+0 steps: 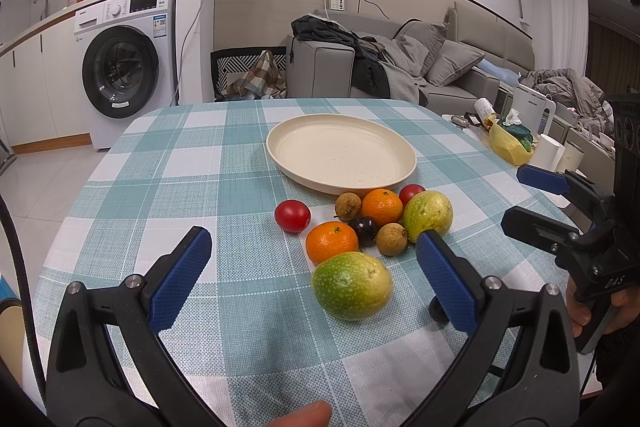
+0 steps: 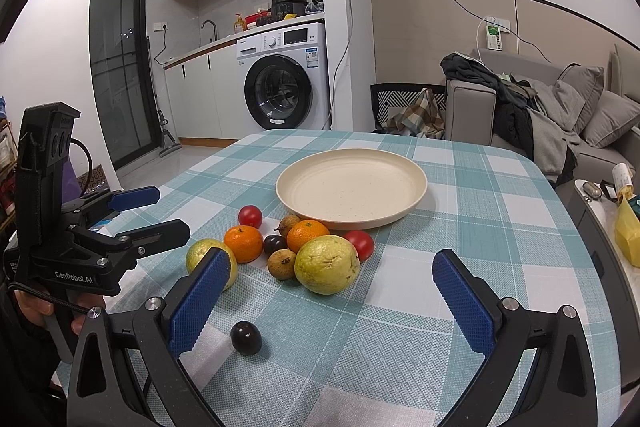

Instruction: Organize fruits

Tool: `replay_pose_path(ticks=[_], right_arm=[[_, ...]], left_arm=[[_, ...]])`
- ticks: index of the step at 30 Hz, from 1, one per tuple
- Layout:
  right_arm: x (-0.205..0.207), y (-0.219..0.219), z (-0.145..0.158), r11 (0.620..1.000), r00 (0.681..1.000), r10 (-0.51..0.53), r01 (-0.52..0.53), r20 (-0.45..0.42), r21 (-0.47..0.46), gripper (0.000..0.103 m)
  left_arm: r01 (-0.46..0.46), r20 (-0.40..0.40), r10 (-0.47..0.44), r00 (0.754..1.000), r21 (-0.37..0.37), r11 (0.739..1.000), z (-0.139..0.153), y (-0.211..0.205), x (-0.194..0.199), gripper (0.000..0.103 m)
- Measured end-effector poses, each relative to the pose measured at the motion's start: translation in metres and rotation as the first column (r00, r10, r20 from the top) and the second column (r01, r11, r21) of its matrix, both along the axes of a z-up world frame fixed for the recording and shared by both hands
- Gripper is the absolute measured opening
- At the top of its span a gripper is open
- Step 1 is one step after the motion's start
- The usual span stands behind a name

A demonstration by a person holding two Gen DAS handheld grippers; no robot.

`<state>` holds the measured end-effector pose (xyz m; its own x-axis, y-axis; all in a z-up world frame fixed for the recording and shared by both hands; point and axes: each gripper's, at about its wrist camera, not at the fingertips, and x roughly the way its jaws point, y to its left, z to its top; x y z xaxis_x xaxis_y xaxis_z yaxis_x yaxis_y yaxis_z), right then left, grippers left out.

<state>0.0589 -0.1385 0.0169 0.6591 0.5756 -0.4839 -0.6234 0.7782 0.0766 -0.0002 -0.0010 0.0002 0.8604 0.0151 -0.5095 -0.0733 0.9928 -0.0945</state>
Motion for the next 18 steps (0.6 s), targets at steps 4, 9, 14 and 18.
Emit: replay_pose_path(ticks=[4, 9, 14, 18], right_arm=[[0.0, 0.0, -0.0001, 1.0, 1.0, 0.001, -0.001, 0.0, -0.001, 0.103], [0.0021, 0.0021, -0.0029, 1.0, 1.0, 0.0, 0.0, -0.001, -0.001, 0.103], [0.0023, 0.0023, -0.0029, 1.0, 1.0, 0.003, -0.003, -0.001, -0.001, 0.103], [0.0022, 0.0015, -0.0023, 1.0, 1.0, 0.002, -0.002, 0.0, -0.001, 0.103]], left_arm=[[-0.001, 0.001, 0.001, 1.0, 0.001, 1.0, 0.0001, -0.0001, -0.0001, 0.102], [0.0, 0.0, 0.0, 1.0, 0.001, 1.0, 0.0, 0.0, 0.0, 0.102], [0.0, 0.0, 0.0, 1.0, 0.001, 1.0, 0.0, -0.0001, 0.0, 0.102], [0.001, 0.001, -0.001, 1.0, 0.002, 1.0, 0.0, -0.0001, 0.0, 0.102]])
